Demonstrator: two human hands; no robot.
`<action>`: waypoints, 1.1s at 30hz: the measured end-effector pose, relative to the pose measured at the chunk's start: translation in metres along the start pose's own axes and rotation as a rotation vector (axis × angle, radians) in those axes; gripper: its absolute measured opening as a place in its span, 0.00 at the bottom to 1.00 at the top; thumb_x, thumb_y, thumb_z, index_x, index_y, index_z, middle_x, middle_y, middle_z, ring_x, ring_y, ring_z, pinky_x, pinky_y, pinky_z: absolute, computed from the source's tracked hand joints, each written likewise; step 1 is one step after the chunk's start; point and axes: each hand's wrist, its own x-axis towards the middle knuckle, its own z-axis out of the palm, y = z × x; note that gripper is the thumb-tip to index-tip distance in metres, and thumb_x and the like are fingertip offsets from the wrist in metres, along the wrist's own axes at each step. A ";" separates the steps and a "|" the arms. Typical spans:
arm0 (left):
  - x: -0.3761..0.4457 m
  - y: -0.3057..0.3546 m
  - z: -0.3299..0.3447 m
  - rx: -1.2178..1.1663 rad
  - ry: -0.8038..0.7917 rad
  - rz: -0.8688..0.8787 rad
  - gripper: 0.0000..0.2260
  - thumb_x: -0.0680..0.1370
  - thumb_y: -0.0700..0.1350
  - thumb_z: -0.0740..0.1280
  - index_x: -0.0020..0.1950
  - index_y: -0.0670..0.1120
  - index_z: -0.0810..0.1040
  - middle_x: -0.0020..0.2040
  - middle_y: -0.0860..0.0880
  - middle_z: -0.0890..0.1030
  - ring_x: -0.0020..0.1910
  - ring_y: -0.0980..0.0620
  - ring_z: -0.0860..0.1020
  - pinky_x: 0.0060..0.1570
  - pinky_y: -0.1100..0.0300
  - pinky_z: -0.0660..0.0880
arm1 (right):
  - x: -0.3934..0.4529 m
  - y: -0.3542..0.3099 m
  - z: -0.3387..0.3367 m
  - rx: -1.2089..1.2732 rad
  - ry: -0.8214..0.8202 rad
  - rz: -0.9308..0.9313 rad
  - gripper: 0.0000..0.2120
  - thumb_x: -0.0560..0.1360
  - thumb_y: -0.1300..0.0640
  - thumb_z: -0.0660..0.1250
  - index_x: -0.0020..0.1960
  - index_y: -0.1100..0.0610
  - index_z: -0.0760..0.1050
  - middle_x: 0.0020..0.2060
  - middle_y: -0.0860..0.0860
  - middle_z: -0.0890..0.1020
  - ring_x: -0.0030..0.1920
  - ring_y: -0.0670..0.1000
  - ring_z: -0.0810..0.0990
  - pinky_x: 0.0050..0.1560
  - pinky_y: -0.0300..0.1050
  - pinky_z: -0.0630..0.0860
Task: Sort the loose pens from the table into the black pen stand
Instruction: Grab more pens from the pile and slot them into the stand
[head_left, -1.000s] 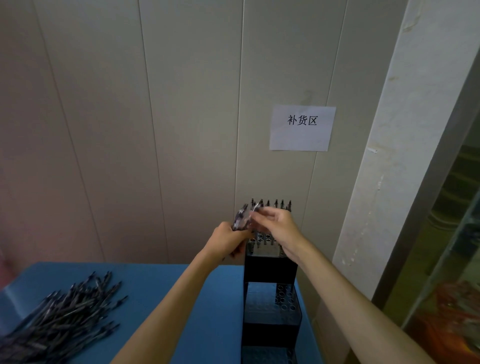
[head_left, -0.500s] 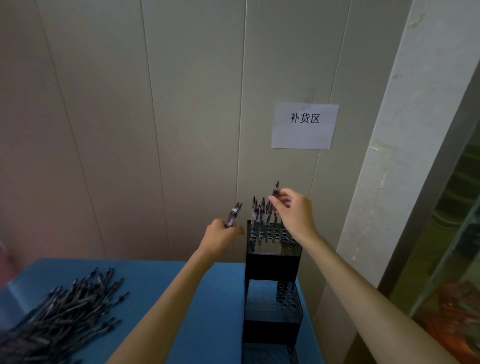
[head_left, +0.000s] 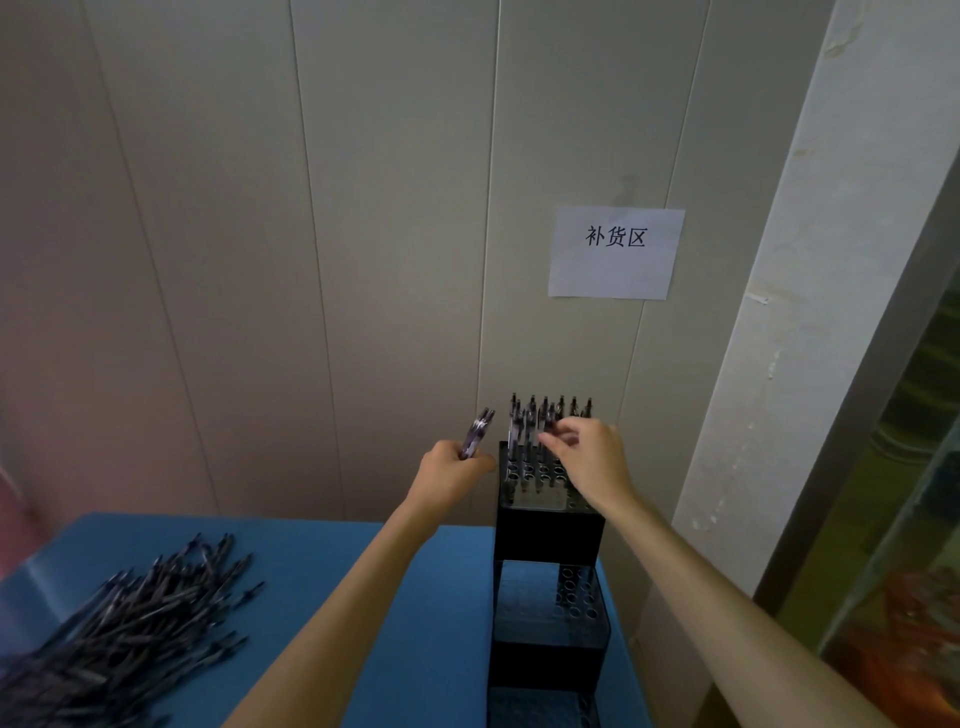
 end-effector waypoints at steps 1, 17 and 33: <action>0.000 0.001 0.001 0.002 -0.006 -0.001 0.15 0.76 0.42 0.69 0.35 0.48 0.66 0.27 0.53 0.65 0.24 0.56 0.61 0.27 0.62 0.62 | 0.000 0.000 0.000 -0.001 0.000 0.005 0.07 0.76 0.56 0.72 0.50 0.59 0.83 0.42 0.50 0.86 0.38 0.39 0.80 0.44 0.34 0.79; 0.003 0.022 0.026 0.113 0.005 0.056 0.12 0.78 0.46 0.70 0.37 0.44 0.72 0.28 0.51 0.68 0.24 0.55 0.63 0.26 0.64 0.62 | -0.013 -0.042 -0.025 0.575 -0.235 0.126 0.08 0.73 0.54 0.76 0.48 0.59 0.83 0.41 0.53 0.86 0.39 0.49 0.84 0.40 0.39 0.80; 0.003 0.026 0.035 0.445 0.051 0.109 0.05 0.78 0.45 0.66 0.44 0.45 0.78 0.32 0.51 0.75 0.29 0.53 0.70 0.30 0.63 0.65 | -0.005 -0.022 -0.030 0.836 -0.023 0.295 0.07 0.81 0.60 0.65 0.54 0.63 0.78 0.45 0.56 0.86 0.47 0.55 0.86 0.52 0.51 0.83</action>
